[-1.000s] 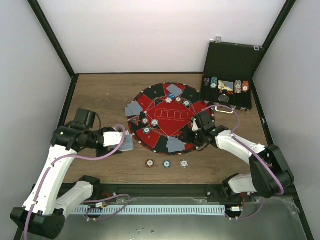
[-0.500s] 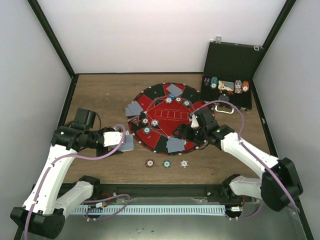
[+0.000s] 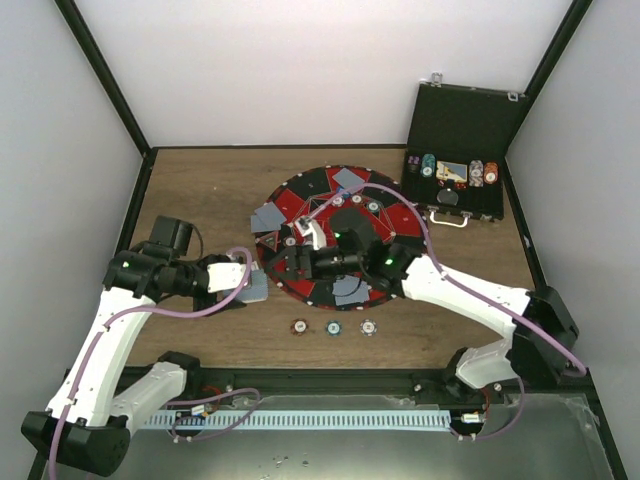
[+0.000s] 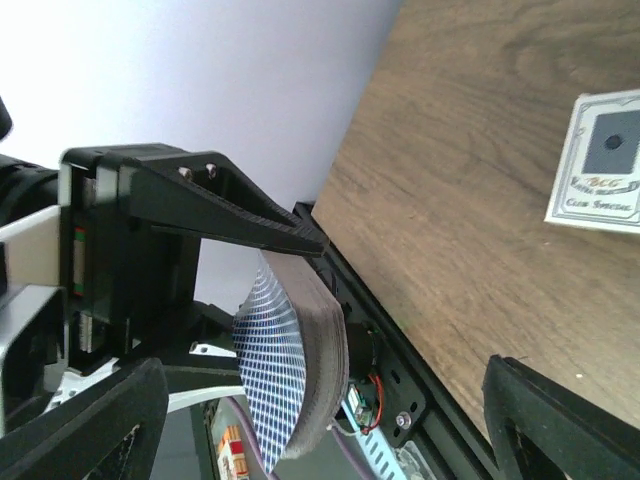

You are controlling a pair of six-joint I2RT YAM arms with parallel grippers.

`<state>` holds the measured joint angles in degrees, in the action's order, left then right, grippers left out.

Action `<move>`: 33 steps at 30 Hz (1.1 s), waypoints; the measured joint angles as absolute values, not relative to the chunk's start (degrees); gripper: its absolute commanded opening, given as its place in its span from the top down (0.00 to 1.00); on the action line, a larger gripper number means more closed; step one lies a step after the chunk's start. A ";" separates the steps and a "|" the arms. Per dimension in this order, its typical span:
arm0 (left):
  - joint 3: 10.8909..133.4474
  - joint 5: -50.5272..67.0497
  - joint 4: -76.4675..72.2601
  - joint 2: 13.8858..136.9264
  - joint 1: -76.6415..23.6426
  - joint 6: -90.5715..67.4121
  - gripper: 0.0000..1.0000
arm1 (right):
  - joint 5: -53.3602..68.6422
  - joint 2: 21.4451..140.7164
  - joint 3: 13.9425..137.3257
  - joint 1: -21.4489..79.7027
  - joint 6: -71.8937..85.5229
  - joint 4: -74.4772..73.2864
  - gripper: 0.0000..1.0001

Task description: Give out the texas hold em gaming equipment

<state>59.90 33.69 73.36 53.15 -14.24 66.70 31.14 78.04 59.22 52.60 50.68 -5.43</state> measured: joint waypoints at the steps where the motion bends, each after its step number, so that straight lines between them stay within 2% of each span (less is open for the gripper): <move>1: 59.90 33.67 73.36 53.15 -14.24 66.70 0.96 | 31.44 79.26 59.79 53.25 50.89 -4.78 0.12; 18: 59.92 33.67 73.38 53.12 -14.24 66.72 0.96 | 35.29 92.05 62.61 58.33 54.59 3.55 0.16; 25: 59.92 33.26 73.58 52.82 -14.24 66.78 0.96 | 36.51 94.83 62.43 57.67 57.32 8.23 0.22; 33: 59.92 32.95 73.60 52.56 -14.24 67.18 0.96 | 38.61 92.53 57.19 55.66 59.46 14.28 0.30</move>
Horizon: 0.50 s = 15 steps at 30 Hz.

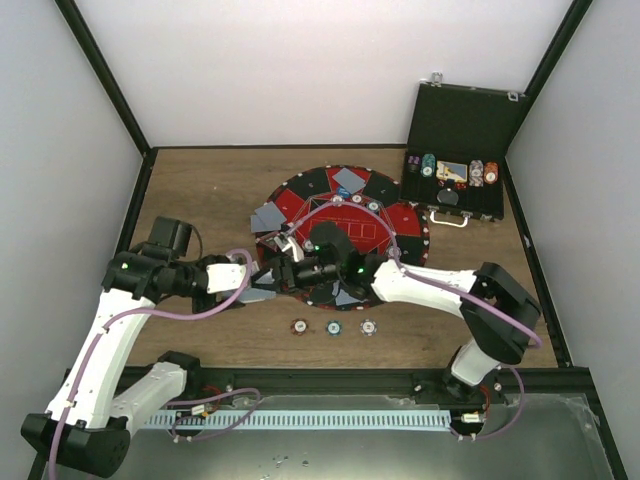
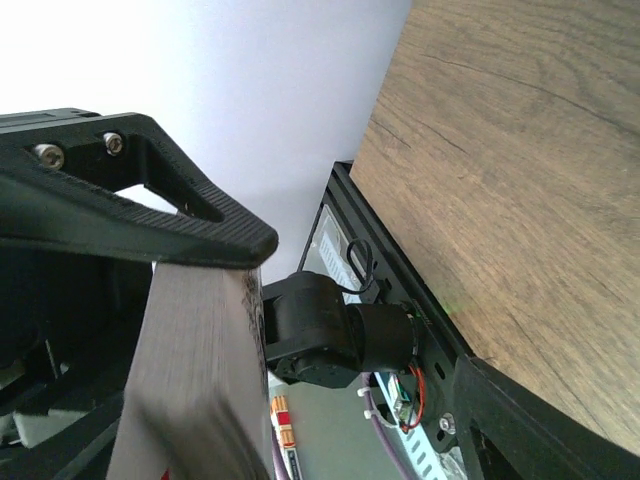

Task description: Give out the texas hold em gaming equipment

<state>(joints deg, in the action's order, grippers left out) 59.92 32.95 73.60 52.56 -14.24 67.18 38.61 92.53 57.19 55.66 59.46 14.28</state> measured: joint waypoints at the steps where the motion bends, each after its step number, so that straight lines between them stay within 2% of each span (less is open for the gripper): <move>1: 59.92 32.71 73.58 52.56 -14.24 67.18 0.96 | 38.70 91.90 56.51 55.29 59.46 14.52 0.32; 4: 59.92 32.23 73.65 52.64 -14.24 67.20 0.96 | 38.83 90.06 54.81 54.43 59.44 14.74 0.38; 7: 59.92 32.12 73.73 52.64 -14.24 67.20 0.96 | 38.76 88.58 53.95 53.95 59.55 14.63 0.48; 15: 59.92 32.34 73.80 52.60 -14.24 67.35 0.96 | 36.95 84.16 53.71 53.30 60.10 12.43 0.86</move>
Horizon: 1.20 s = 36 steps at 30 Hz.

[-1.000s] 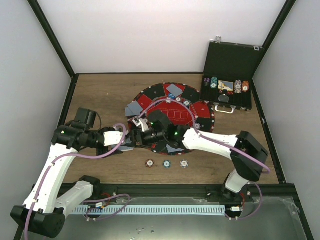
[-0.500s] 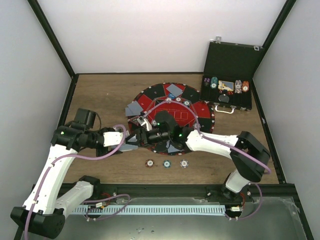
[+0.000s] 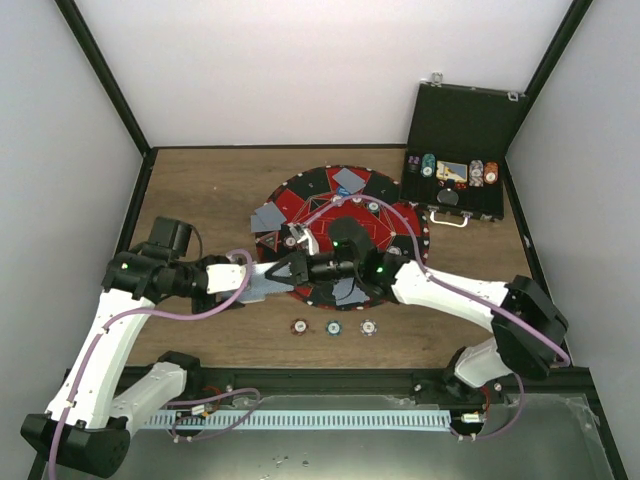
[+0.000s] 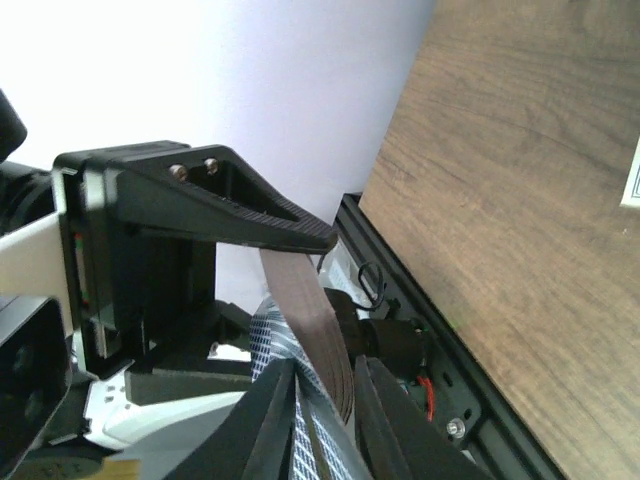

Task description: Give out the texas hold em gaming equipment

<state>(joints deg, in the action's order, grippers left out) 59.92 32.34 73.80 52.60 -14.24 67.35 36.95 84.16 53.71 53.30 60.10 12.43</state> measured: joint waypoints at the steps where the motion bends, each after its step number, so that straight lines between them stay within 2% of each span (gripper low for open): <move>1: 59.92 32.38 73.80 52.58 -14.24 67.37 0.96 | 36.62 83.48 53.67 53.19 60.05 11.97 0.89; 4: 59.92 32.45 73.80 52.58 -14.24 67.40 0.96 | 35.81 81.56 53.54 52.97 59.77 10.85 0.95; 11: 59.92 32.58 73.78 52.58 -14.24 67.53 0.96 | 34.83 76.73 53.52 49.71 57.06 4.56 0.96; 19: 59.92 32.58 73.80 52.58 -14.24 67.55 0.96 | 31.44 80.38 63.53 36.45 41.56 -16.05 0.99; 25: 59.92 32.56 73.82 52.56 -14.24 67.53 0.96 | 17.04 97.67 82.41 34.04 25.96 -30.50 0.99; 29: 59.92 32.34 73.82 52.38 -14.24 67.51 0.96 | 2.35 108.68 91.33 34.52 16.97 -35.75 0.99; 36: 59.92 32.21 73.80 51.96 -14.24 67.24 0.96 | -23.07 117.89 94.67 37.60 -0.58 -30.06 0.99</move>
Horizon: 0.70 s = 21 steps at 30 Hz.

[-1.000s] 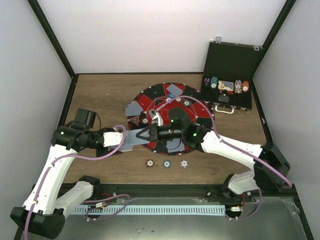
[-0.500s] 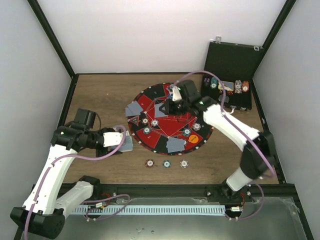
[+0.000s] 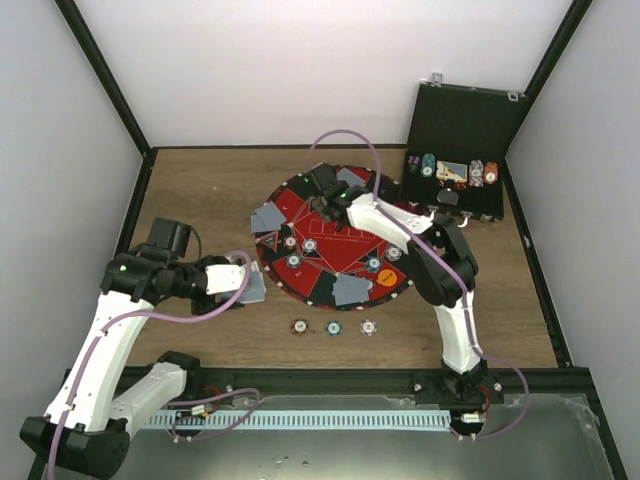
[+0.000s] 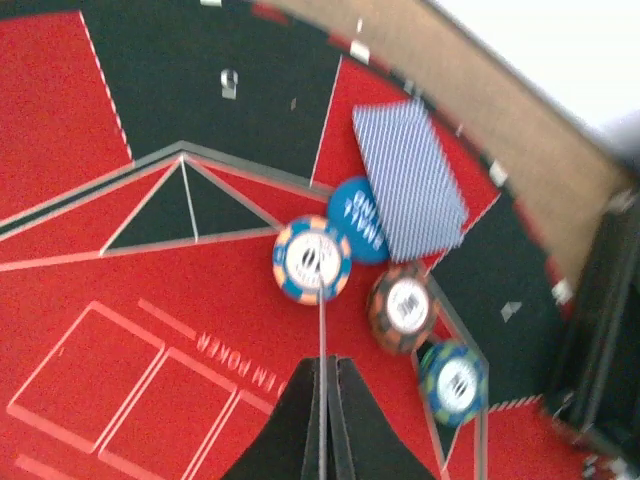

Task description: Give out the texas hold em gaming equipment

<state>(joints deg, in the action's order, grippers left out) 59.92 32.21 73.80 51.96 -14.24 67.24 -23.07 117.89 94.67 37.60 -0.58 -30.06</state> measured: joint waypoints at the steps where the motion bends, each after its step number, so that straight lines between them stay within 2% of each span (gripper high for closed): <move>1: 59.90 32.18 73.80 51.96 -14.24 67.13 0.96 | -26.46 118.65 94.52 38.57 -4.14 -27.22 0.99; 5: 59.90 32.18 73.78 51.96 -14.24 66.70 0.96 | -33.39 121.27 93.03 41.76 -16.16 -15.31 0.99; 9: 59.90 32.16 73.69 51.96 -14.24 66.37 0.96 | -34.98 125.12 92.40 43.64 -24.95 -6.50 0.97; 14: 59.90 32.14 73.28 52.01 -14.24 66.19 0.96 | -35.18 131.31 92.88 43.64 -29.82 -3.22 0.90; 19: 59.90 31.99 72.86 52.16 -14.24 66.22 0.96 | -34.54 133.43 92.66 43.68 -29.91 -4.82 0.69; 21: 59.90 31.99 72.69 52.42 -14.24 66.22 0.96 | -33.78 132.64 92.25 43.75 -29.12 -5.04 0.55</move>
<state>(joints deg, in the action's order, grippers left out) 59.90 31.99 72.69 52.42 -14.24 66.22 -33.78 132.64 92.25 43.75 -29.12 -5.04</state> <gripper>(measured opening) 0.623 0.287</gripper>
